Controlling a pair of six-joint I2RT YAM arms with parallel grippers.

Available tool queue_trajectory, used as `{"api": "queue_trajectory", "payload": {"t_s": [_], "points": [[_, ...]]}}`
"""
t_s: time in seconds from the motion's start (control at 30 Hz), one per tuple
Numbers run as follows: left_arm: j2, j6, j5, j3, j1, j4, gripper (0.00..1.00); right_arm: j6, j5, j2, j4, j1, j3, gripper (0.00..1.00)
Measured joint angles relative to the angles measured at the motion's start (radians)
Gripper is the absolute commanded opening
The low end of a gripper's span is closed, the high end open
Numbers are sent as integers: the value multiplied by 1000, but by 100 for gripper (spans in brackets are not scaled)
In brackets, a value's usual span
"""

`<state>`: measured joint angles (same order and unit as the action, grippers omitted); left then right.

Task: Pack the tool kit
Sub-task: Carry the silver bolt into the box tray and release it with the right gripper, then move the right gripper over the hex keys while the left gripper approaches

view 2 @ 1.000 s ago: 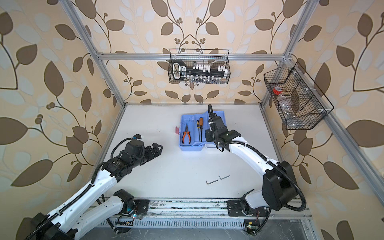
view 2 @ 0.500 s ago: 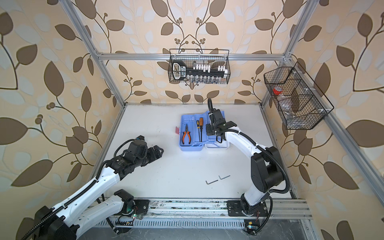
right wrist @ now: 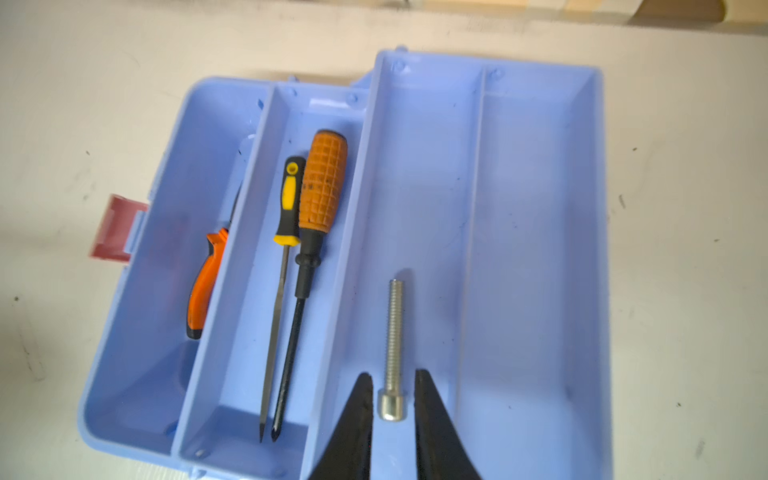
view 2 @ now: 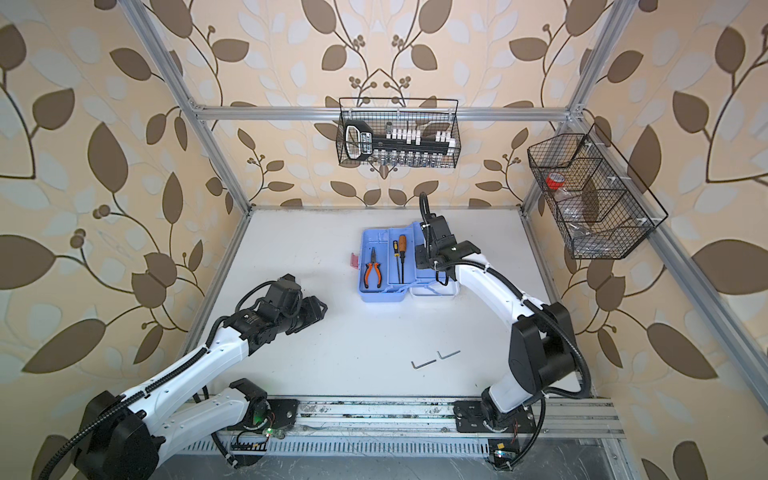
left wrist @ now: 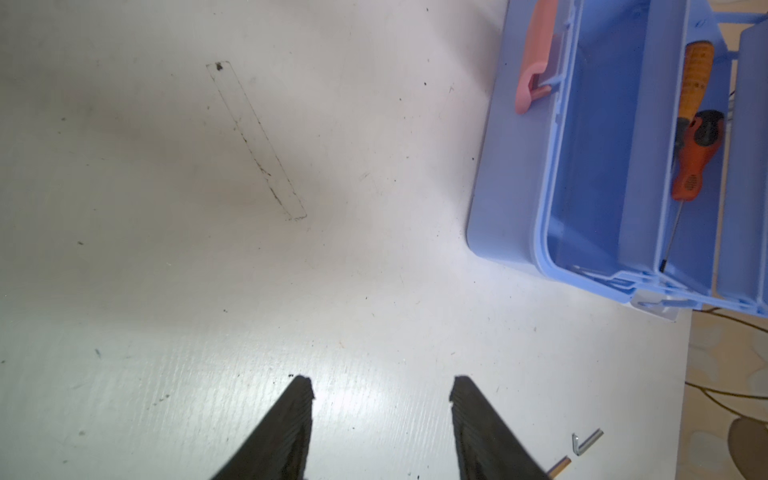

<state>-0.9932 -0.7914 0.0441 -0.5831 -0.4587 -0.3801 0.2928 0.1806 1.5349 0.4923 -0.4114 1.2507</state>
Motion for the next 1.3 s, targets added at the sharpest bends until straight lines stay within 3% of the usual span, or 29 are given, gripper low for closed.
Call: {"api": "queue_trajectory", "payload": {"t_s": [0.2,0.37,0.53,0.67,0.73,0.9,1.1,1.3], "points": [[-58,-3,-1,1,-83,25,49,95,52,-280,53,-103,-207,24],[-169,-4,-29,-15,-243,51,45,239,74,-451,131,-240,-460,34],[-285,-18,-63,-79,-403,68,44,369,74,-540,199,-315,-645,37],[-368,-31,-82,-130,-477,83,39,446,85,-521,228,-381,-710,37],[-401,-39,-84,-145,-492,92,39,476,97,-489,239,-407,-714,37],[-427,-57,-98,-154,-512,96,39,562,130,-465,247,-440,-729,48],[-432,-61,-109,-170,-512,91,39,646,126,-631,246,-425,-806,52],[-479,-61,-108,-207,-512,94,39,695,93,-696,248,-375,-846,68]]}}
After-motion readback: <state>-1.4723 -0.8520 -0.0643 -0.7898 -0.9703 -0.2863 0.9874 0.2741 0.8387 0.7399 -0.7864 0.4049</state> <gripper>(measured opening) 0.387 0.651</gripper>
